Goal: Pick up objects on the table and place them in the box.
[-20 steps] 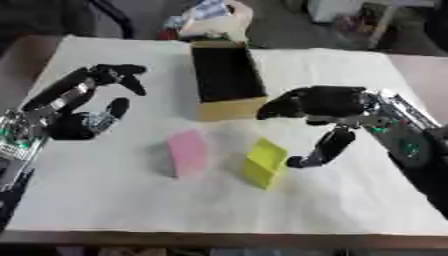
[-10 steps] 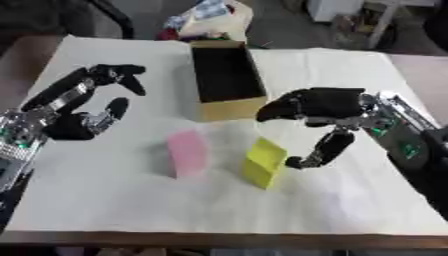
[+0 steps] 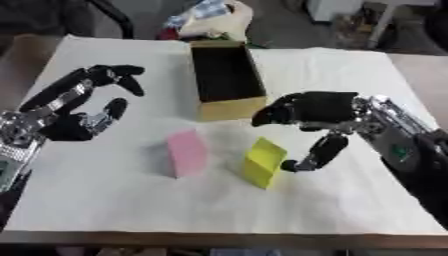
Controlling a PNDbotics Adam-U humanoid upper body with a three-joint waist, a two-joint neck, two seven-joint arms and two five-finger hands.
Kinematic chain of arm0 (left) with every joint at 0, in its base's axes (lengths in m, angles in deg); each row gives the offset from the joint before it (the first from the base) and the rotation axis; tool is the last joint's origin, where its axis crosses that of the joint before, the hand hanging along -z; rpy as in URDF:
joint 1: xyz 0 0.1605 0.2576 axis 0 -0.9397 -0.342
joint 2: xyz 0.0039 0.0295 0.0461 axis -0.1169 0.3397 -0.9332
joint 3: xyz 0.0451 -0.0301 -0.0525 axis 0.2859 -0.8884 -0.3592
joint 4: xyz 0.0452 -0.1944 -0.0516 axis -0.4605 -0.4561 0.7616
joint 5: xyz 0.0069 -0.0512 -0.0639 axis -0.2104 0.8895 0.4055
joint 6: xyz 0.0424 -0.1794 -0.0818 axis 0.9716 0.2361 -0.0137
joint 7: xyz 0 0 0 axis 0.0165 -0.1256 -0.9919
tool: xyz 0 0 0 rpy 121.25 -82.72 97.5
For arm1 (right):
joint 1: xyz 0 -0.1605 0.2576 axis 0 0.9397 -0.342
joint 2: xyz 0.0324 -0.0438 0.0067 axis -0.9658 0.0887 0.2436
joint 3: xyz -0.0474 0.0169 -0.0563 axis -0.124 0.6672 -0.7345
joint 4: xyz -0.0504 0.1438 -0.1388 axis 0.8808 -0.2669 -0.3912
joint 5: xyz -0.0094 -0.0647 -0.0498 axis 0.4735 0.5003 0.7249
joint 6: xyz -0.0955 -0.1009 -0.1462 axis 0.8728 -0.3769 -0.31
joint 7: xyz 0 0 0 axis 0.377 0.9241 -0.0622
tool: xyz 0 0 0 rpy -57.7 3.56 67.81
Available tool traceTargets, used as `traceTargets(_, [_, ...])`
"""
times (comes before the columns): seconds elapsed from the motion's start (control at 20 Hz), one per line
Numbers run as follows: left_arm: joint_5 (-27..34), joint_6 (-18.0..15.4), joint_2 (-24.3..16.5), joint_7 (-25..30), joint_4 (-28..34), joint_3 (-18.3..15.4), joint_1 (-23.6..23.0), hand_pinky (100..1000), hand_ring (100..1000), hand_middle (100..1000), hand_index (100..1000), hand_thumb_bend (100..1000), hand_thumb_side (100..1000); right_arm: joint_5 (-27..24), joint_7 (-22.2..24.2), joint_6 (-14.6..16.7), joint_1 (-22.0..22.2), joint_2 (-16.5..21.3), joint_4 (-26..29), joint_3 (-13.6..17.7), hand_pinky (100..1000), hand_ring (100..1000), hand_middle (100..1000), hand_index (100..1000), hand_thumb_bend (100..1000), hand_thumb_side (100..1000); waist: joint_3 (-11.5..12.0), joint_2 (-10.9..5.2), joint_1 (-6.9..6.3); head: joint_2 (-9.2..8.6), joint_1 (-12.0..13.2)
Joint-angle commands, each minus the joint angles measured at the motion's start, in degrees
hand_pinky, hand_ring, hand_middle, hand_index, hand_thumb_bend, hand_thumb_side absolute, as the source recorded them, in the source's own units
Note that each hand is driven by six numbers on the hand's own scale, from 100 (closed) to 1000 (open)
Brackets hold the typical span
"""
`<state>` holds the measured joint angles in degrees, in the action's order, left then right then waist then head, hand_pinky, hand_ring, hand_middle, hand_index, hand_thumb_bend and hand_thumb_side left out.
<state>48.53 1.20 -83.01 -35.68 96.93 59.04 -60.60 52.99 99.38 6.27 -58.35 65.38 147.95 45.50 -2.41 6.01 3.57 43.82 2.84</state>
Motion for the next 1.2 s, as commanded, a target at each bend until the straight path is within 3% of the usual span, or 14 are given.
traceTargets(0.05, [0.1, -0.1, -0.5, 0.1, 0.7, -0.1, 1.2, 744, 698, 634, 944, 100, 778, 1.2, 7.8, 9.0, -0.7, 0.4, -0.1, 0.9, 870, 872, 910, 1000, 335, 490, 0.0, -0.52, -0.42, 0.30, -0.2])
traceTargets(1.0, [0.1, -0.1, -0.2, 0.3, 0.8, 0.1, 1.5, 745, 699, 637, 944, 100, 778, 5.7, 4.9, 9.1, 0.2, -1.9, -3.9, 1.1, 863, 865, 911, 1000, 309, 503, 0.6, -0.15, -0.72, 0.30, -0.7])
traceTargets(1.2, [0.1, -0.1, -0.3, 0.3, 0.9, 0.1, 1.5, 745, 699, 638, 944, 100, 778, 6.0, 4.1, 9.1, 0.2, -1.9, -4.5, 1.3, 862, 861, 899, 965, 287, 506, 0.7, -0.14, -0.71, 0.30, -0.7])
